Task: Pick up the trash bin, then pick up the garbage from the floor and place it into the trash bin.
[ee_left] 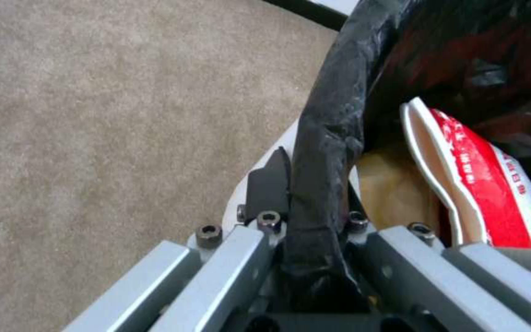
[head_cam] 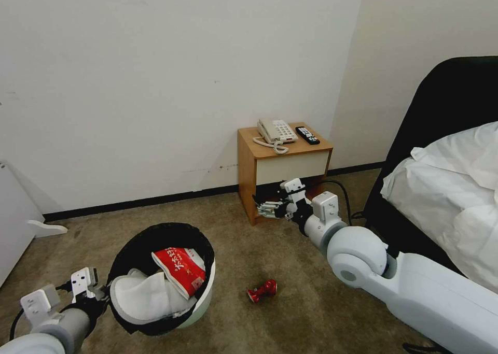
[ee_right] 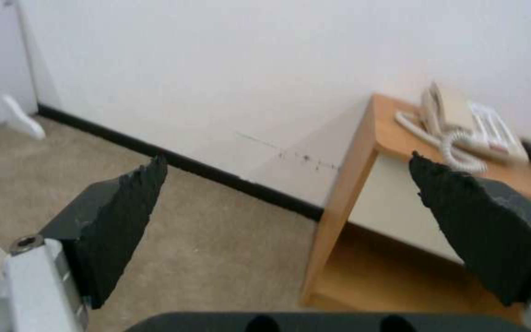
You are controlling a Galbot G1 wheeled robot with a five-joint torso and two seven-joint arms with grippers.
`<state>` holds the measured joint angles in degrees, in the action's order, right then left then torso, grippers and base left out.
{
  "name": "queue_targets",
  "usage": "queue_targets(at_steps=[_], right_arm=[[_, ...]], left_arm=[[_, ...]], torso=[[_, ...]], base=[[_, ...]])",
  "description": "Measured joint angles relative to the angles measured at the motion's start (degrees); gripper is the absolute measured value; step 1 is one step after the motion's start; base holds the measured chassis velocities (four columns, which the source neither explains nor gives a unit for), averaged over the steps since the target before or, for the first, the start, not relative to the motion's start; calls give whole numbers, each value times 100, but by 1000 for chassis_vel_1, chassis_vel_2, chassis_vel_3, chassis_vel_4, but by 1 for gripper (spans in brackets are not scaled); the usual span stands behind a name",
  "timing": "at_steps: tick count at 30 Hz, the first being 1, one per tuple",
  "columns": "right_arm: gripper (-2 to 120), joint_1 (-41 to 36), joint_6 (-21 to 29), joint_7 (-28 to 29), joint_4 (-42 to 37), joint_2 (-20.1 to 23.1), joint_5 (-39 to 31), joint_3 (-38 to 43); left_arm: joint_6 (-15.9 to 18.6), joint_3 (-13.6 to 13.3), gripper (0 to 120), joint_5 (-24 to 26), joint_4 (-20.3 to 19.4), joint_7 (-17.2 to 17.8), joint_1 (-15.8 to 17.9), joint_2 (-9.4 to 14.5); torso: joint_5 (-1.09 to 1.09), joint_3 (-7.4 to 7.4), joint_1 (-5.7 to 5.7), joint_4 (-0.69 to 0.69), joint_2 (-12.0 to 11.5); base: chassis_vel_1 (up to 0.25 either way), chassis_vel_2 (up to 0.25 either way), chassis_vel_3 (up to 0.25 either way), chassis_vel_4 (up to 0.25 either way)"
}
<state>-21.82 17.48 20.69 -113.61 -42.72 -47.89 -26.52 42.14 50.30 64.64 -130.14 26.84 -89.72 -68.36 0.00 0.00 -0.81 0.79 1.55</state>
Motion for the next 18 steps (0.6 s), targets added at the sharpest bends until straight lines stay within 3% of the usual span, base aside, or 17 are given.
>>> queue_targets(at_steps=[5,7,13,18], right_arm=[[100,22,-26,-372,249,-9,441,-259],[99,54,-135,-750,494,22,1029,-540],[100,8,-318,-1326,1185,52,1831,-1165],[99,-84,-464,-1432,1563,3,2074,-1465]], left_arm=[[0,-42,1,2,56,-11,47,33],[0,-59,1,3,109,-31,67,65],[0,-60,1,19,176,-68,86,129],[-1,-50,1,19,237,-85,99,135]], torso=[[0,0,0,1,0],[0,0,0,-1,0],[1,0,0,0,0],[0,0,0,1,0]], base=[[0,0,0,0],[0,0,0,0],[0,0,0,0],[0,0,0,0]])
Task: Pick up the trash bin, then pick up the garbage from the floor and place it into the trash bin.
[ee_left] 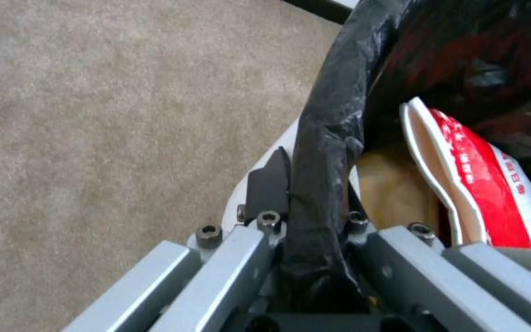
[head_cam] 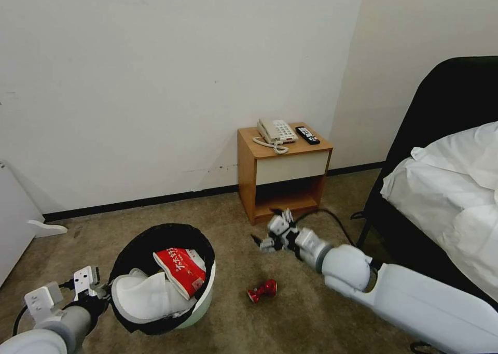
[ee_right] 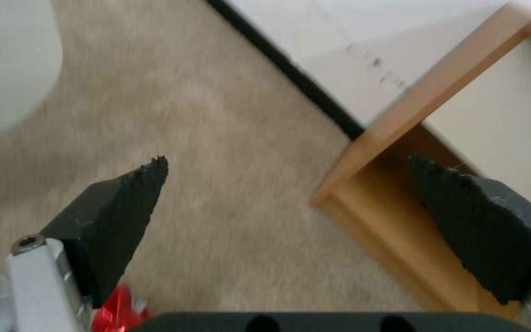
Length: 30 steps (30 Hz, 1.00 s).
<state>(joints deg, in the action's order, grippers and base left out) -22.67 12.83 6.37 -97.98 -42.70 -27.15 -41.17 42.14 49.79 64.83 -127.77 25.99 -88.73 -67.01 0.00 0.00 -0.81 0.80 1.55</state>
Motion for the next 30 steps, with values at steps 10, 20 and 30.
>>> queue_targets(at_steps=[10,20,30], right_arm=[[99,-105,-227,-69,628,-282,229,-322],[99,-435,-303,-126,1223,-488,449,-373],[99,-622,-585,-306,2147,-815,1179,-377]], left_arm=[[-1,-49,1,-12,183,-17,98,-1],[0,-80,1,-38,333,-37,151,12],[-1,-82,1,-65,359,-56,137,-13]], torso=[[0,0,0,-1,0],[-1,0,0,-1,0],[0,0,0,-1,0]], base=[[0,0,0,0],[0,0,0,0],[0,0,0,0]])
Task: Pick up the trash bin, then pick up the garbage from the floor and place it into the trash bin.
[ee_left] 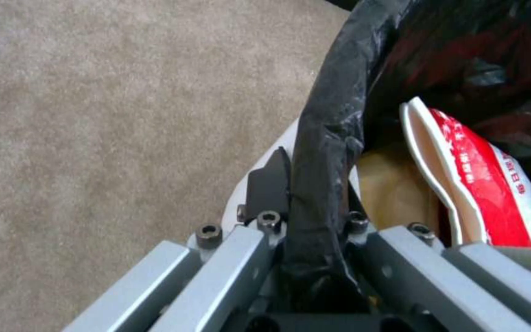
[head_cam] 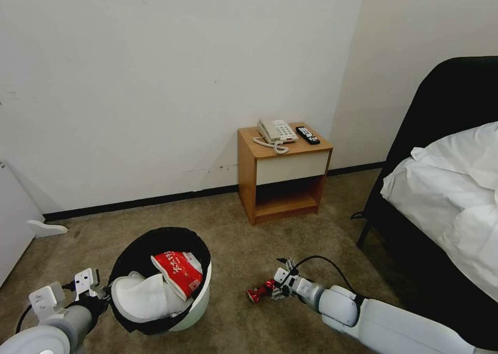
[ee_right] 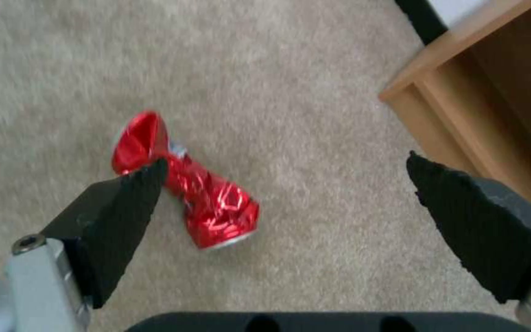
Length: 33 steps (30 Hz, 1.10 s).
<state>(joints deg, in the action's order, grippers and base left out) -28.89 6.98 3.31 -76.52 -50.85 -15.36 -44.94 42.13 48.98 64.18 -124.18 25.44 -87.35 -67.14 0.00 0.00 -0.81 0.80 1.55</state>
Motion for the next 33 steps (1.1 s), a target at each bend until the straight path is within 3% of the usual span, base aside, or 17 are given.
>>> queue_targets(at_steps=[5,20,33], right_arm=[[99,13,-339,-114,700,-212,537,-21],[99,115,-664,-152,1787,-816,864,18],[99,196,-676,-165,1800,-1010,865,-17]], left_arm=[[0,8,1,-23,3,-20,-19,-35],[0,43,1,-73,58,-84,-49,-83],[0,38,1,-89,102,-109,-18,-87]], torso=[[0,0,0,0,0],[0,0,0,0,0],[0,0,0,0,0]], base=[[0,0,0,0],[0,0,0,0],[0,0,0,0]])
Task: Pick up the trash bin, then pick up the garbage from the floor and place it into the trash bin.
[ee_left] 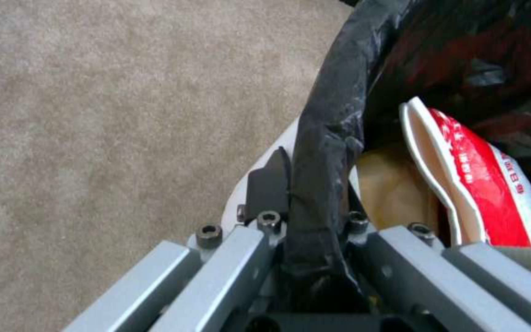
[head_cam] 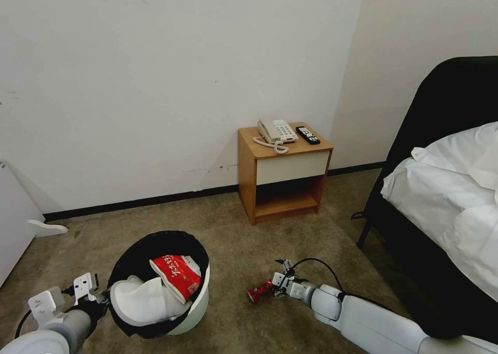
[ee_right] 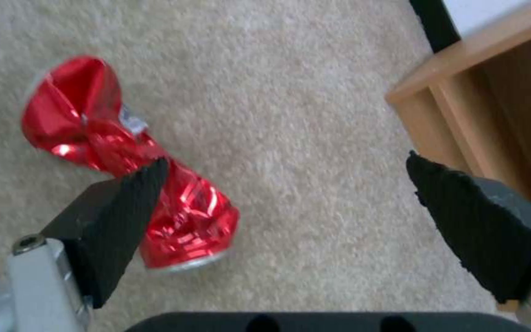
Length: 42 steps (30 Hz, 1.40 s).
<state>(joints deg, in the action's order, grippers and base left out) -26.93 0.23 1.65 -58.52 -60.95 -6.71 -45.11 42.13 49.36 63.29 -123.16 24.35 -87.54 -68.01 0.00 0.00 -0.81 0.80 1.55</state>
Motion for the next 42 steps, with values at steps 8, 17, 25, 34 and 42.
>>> queue_targets(at_steps=[8,17,25,34,42], right_arm=[[99,-40,-29,-2,122,-195,-13,-91],[99,-51,-145,-2,361,-401,-13,-156],[99,-82,-188,-8,595,-546,-14,-133],[99,-169,-258,-33,833,-649,-11,-14],[99,-207,-275,-50,917,-693,-16,31]], left_arm=[[0,-7,1,-2,-15,-1,-10,-7],[0,1,1,0,-34,1,-16,11],[0,10,1,3,-36,2,-32,14],[0,-7,1,-8,-20,4,-33,7],[1,-26,1,-29,5,5,-31,-2]], torso=[[0,0,0,0,0],[0,0,0,0,0],[0,0,0,0,0],[0,0,0,0,0],[0,0,0,0,0]], base=[[0,0,0,0],[0,0,0,0],[0,0,0,0],[0,0,0,0],[0,0,0,0]])
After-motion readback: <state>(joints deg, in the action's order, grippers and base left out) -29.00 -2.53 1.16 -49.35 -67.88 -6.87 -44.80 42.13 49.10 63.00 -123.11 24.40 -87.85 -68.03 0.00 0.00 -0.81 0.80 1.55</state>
